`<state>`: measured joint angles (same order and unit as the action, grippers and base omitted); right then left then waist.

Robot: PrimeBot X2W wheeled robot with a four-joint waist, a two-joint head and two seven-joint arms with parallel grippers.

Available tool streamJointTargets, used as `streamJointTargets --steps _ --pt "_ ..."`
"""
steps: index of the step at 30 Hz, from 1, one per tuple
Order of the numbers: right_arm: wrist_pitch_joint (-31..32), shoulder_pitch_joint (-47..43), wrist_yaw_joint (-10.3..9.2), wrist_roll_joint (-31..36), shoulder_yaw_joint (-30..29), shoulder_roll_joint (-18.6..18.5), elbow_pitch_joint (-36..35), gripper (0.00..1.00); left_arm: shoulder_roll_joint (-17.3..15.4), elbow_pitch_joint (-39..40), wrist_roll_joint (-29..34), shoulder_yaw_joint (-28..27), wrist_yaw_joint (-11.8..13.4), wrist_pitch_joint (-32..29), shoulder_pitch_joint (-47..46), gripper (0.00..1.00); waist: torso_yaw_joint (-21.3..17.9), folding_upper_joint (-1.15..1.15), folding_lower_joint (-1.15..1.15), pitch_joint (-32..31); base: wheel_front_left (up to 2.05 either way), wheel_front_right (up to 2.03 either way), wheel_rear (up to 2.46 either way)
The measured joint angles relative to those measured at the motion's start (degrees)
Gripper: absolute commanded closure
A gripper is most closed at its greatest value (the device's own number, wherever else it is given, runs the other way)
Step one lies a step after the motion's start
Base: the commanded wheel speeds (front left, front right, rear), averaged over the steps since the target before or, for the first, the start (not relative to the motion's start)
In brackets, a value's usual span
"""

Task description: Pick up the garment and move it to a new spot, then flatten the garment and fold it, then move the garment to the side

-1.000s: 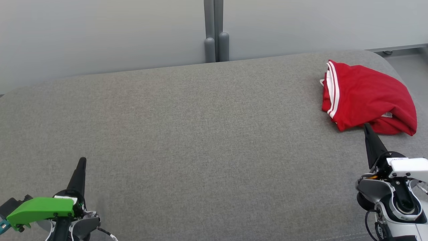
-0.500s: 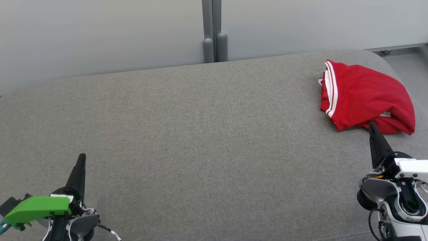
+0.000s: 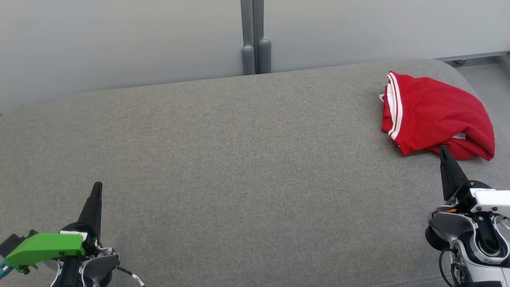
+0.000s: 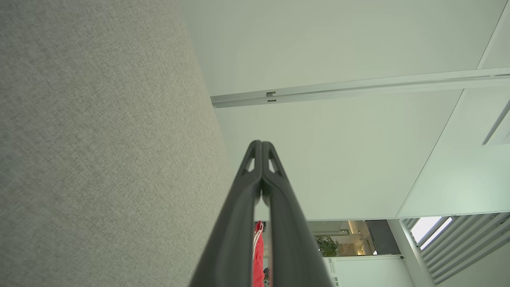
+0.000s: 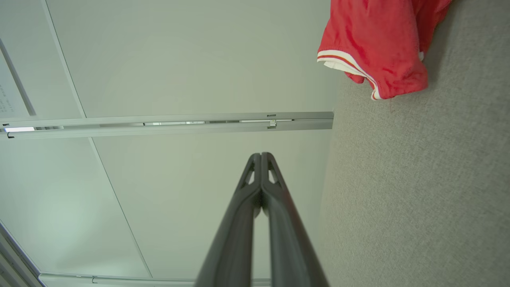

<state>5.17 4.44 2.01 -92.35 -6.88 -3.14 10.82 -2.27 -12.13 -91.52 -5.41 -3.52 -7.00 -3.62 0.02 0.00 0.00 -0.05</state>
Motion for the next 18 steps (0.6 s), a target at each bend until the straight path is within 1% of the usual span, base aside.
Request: streamJointTargets --steps 18 --pt "0.00 0.00 0.00 0.00 0.00 0.03 -0.02 1.00 0.01 0.54 -0.07 0.04 0.08 0.05 0.01 1.00 -0.01 0.00 0.00 0.01 0.00 0.00 0.00"
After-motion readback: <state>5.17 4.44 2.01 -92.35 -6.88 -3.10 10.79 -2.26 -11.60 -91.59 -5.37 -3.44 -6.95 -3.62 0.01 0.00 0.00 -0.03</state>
